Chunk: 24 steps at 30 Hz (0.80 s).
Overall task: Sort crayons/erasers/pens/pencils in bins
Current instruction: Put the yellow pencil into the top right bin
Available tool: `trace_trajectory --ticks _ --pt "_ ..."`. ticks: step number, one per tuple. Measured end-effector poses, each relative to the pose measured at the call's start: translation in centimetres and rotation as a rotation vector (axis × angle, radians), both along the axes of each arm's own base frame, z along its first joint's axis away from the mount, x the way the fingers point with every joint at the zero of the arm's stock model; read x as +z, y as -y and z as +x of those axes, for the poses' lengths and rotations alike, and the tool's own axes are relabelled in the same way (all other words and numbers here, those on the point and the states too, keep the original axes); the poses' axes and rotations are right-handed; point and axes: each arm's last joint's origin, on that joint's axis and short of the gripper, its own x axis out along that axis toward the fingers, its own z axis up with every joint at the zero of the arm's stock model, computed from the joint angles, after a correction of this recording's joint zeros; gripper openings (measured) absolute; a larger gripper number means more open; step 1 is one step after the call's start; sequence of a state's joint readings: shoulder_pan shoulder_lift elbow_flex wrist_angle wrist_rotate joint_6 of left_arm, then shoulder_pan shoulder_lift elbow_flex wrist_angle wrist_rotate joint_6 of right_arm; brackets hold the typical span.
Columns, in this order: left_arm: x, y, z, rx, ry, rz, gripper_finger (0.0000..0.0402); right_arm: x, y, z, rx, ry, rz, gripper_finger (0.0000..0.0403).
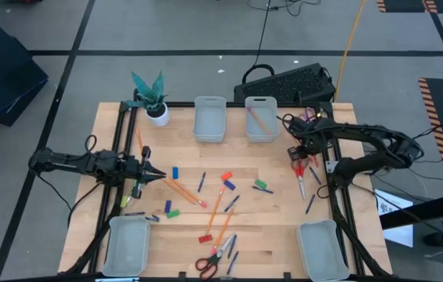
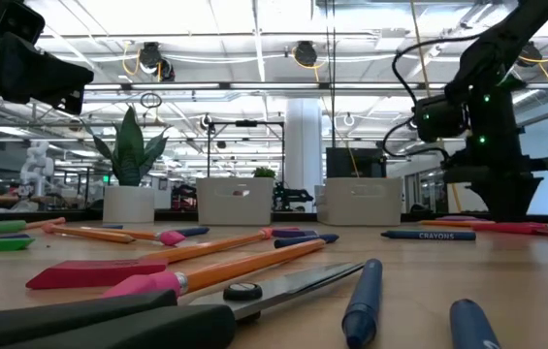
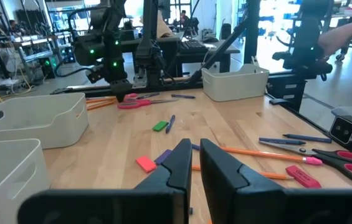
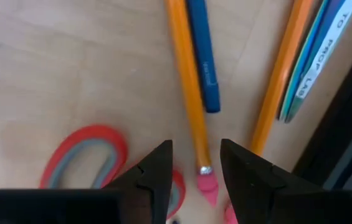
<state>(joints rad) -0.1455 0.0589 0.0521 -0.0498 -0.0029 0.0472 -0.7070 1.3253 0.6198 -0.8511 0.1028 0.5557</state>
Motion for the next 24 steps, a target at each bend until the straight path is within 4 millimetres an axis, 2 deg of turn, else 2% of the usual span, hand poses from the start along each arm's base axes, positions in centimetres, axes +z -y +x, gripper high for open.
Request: trace_trajectory --ticks 7,15,18,24 --pt "0.0 0.0 0.0 0.0 0.0 0.0 0.0037 -0.63 0.16 0.1 0.004 0.0 0.002 0.0113" --pt "-0.01 0.0 0.0 0.0 -0.001 0.0 0.0037 -0.7 0.2 0.13 0.005 0.0 -0.006 0.0038" --pt "-0.01 0.0 0.0 0.0 0.0 0.0 0.0037 -0.72 0.19 0.12 0.01 0.0 -0.006 0.0021" --pt "-0.01 0.0 0.0 0.0 0.0 0.0 0.0037 -0.6 0.2 0.13 0.043 0.007 -0.009 0.0025"
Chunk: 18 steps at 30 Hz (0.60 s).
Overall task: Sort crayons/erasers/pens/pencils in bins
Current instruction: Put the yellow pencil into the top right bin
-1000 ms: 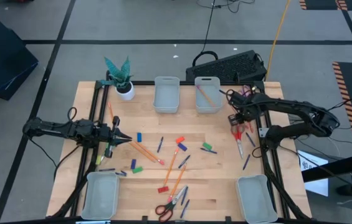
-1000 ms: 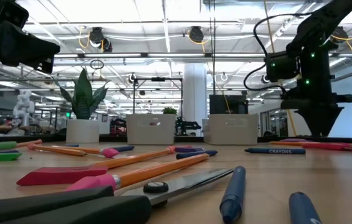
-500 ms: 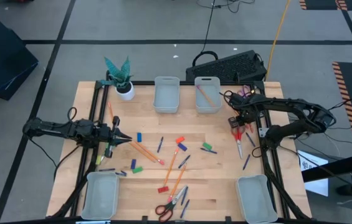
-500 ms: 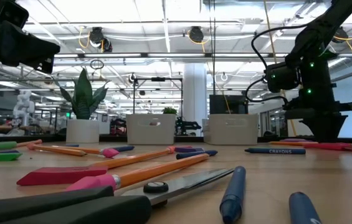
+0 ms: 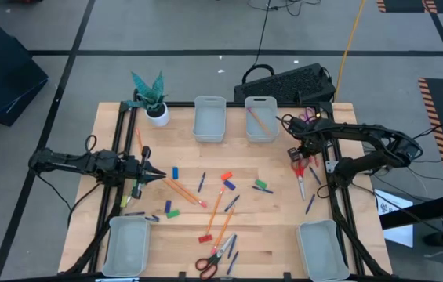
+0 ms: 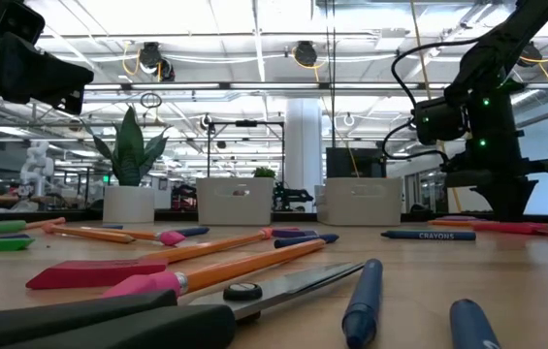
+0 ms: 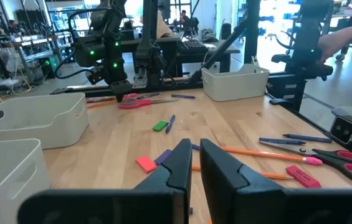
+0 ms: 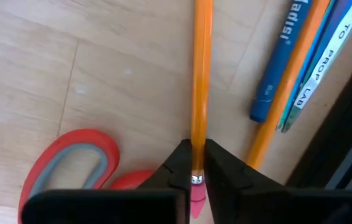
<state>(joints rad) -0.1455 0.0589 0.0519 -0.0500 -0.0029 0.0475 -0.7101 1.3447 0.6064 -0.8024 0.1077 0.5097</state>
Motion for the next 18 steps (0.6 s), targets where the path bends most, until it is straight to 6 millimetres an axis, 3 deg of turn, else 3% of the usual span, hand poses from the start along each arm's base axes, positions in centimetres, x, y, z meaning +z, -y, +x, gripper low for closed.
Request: trace_trajectory --ticks 4,9,18 --pt "0.0 0.0 0.0 0.0 0.0 0.0 0.0037 0.6 0.0 0.1 0.007 0.036 -0.018 0.0025" --pt "0.0 0.0 0.0 0.0 0.0 0.0 0.0037 3.1 0.5 0.9 0.016 0.155 -0.087 0.0021" --pt "0.0 0.0 0.0 0.0 0.0 0.0 0.0037 9.7 1.3 3.9 0.054 0.286 -0.25 0.0021"
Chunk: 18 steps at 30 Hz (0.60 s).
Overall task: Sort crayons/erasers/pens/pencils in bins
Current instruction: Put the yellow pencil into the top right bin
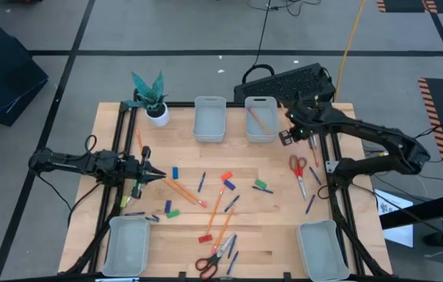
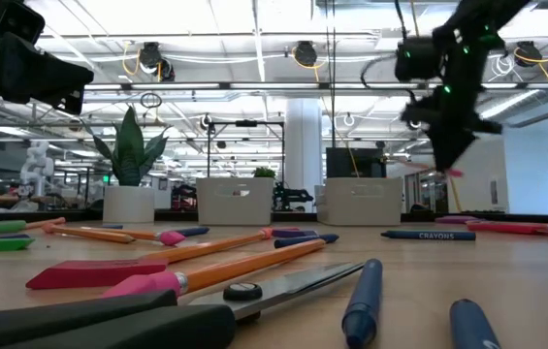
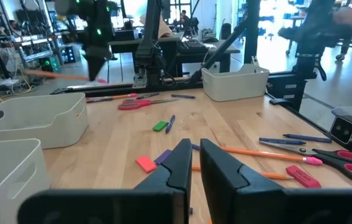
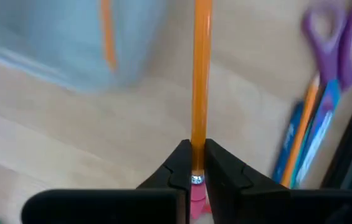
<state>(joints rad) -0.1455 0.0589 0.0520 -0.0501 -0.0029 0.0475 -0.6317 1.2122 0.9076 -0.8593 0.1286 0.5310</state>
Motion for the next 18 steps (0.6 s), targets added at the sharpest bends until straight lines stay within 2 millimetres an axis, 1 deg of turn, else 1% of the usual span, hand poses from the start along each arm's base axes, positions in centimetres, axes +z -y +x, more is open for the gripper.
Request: trace_trajectory --ticks 2,6,9,11,13,18 --pt "0.0 0.0 0.0 0.0 0.0 0.0 0.0037 1.3 0.2 0.9 0.015 0.01 -0.004 0.0021" --pt "0.0 0.0 0.0 0.0 0.0 0.0 0.0037 3.3 0.8 2.7 0.041 -0.036 0.026 0.0021" --pt "0.0 0.0 0.0 0.0 0.0 0.0 0.0037 4.0 1.7 4.5 0.07 -0.09 0.057 0.0021" --pt "0.0 0.0 0.0 0.0 0.0 0.0 0.0037 4.0 2.4 5.7 0.082 -0.135 0.086 0.0021" --pt "0.0 0.0 0.0 0.0 0.0 0.0 0.0037 3.6 3.2 6.9 0.106 -0.186 0.118 0.0021" --pt "0.0 0.0 0.0 0.0 0.0 0.0 0.0037 1.3 5.3 9.6 0.168 -0.227 0.212 0.0021"
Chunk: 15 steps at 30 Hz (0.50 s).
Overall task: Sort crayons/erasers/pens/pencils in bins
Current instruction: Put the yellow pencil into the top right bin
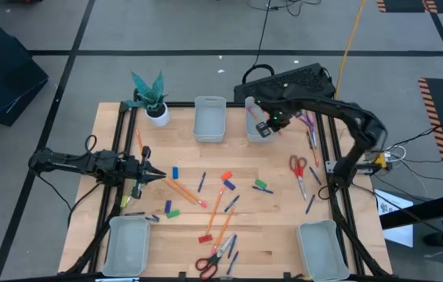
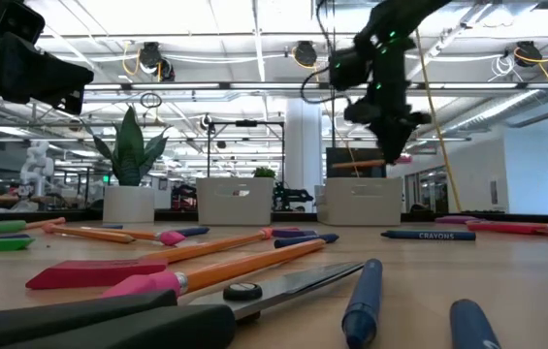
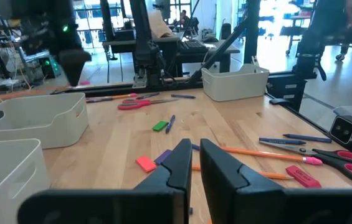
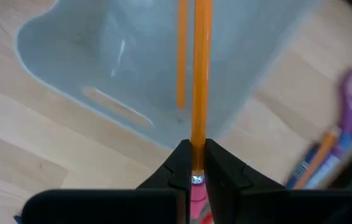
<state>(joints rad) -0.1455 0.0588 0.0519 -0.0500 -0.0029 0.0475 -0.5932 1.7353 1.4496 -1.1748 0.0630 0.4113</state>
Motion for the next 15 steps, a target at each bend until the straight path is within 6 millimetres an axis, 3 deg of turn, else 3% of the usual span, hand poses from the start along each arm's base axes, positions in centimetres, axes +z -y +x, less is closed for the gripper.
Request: trace_trajectory --ticks 7,15 --pt "0.0 0.0 0.0 0.0 0.0 0.0 0.0037 -2.6 1.7 0.8 0.009 -0.056 0.053 0.0037" --pt "0.0 0.0 0.0 0.0 0.0 0.0 0.0037 -1.2 1.9 0.9 0.027 0.016 -0.039 0.01"
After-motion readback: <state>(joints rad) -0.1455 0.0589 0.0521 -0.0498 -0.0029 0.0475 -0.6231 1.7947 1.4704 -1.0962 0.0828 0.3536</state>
